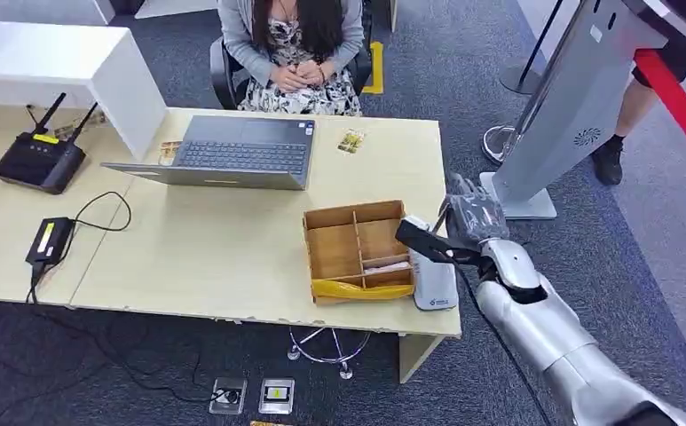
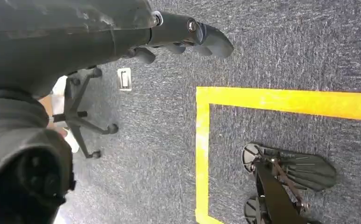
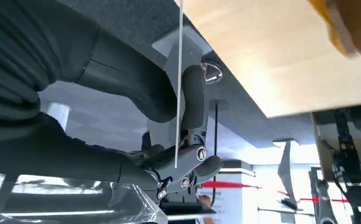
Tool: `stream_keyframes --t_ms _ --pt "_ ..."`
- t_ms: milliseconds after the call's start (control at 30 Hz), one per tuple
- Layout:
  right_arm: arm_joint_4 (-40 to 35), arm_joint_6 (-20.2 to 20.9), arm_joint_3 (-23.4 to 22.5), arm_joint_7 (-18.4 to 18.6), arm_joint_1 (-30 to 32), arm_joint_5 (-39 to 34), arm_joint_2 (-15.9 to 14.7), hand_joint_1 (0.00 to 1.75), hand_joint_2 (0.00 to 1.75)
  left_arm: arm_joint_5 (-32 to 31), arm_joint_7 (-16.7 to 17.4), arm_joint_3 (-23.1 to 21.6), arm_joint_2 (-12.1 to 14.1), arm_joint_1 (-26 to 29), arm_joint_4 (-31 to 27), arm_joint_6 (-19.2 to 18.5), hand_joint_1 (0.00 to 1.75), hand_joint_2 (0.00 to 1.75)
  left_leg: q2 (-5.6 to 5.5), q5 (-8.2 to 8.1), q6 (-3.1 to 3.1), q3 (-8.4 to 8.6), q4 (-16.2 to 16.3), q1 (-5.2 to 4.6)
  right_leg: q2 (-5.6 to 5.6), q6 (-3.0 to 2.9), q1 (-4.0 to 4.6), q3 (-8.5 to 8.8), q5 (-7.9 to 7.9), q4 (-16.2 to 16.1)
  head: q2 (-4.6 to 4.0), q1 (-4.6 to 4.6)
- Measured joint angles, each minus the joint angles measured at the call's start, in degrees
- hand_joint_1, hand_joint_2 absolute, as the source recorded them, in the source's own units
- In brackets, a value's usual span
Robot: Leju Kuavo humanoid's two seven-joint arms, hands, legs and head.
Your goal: Pass the card to the sensor for recognition and then transmit it.
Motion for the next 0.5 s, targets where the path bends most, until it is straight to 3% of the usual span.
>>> stream_keyframes --t_ms 233,500 --pt "-6.23 3.40 -0.90 1.18 -2.97 3.20 0.81 1.75 1.75 -0.24 -0.35 -0.02 0.00 0.01 0.00 -0.50 0.00 0.00 0.00 0.00 0.00 0.00 0.00 0.00 0.01 0.00 0.00 0.00 0.00 0.00 0.00 0.02" --pt "-7.41 3.50 -1.38 1.25 -4.09 5.52 2.47 1.75 1.75 -0.22 -0.41 -0.02 0.00 0.00 0.00 -0.94 0.00 0.00 0.00 0.00 0.00 0.00 0.00 0.00 0.00 0.00 0.00 0.00 0.00 0.00 0.02 0.00"
